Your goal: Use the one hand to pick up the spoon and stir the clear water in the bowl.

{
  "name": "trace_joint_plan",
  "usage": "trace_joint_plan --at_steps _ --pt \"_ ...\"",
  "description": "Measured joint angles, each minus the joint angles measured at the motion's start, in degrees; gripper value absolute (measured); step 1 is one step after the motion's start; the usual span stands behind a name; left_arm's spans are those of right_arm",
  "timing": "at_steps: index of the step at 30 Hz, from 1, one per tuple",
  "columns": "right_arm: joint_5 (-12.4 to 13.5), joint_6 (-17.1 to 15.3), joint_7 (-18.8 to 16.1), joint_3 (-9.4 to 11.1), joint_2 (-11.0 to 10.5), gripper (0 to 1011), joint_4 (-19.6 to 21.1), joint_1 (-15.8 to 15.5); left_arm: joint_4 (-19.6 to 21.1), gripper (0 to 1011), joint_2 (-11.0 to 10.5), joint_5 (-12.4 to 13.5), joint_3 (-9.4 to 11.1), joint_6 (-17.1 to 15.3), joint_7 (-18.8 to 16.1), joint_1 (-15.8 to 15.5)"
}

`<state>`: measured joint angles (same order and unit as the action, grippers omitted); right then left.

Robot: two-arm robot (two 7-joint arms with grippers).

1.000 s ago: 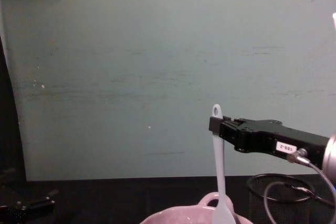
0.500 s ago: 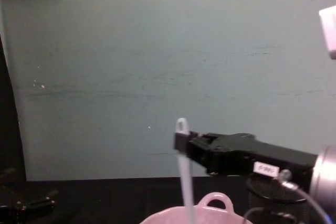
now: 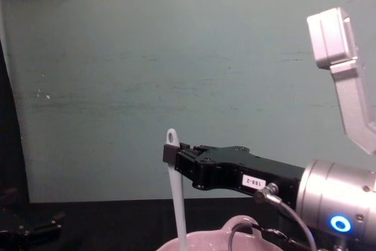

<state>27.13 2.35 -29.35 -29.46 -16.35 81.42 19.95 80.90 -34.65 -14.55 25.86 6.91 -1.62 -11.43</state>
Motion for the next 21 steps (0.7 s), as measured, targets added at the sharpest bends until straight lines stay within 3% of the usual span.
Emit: trace_joint_plan --at_steps 5,10,16,21 --pt "0.0 0.36 0.98 0.7 1.69 121 -3.87 2.43 0.0 1011 0.0 0.0 0.0 0.0 0.0 0.0" --pt "-0.15 0.49 1.76 1.63 1.85 121 -5.43 3.27 0.0 1011 0.0 0.0 0.0 0.0 0.0 0.0" --pt "-0.15 0.61 2.29 3.21 0.66 121 -5.1 2.74 0.0 1011 0.0 0.0 0.0 0.0 0.0 0.0" --pt "0.18 0.48 2.46 4.71 -1.35 121 -2.09 0.45 0.0 1011 0.0 0.0 0.0 0.0 0.0 0.0"
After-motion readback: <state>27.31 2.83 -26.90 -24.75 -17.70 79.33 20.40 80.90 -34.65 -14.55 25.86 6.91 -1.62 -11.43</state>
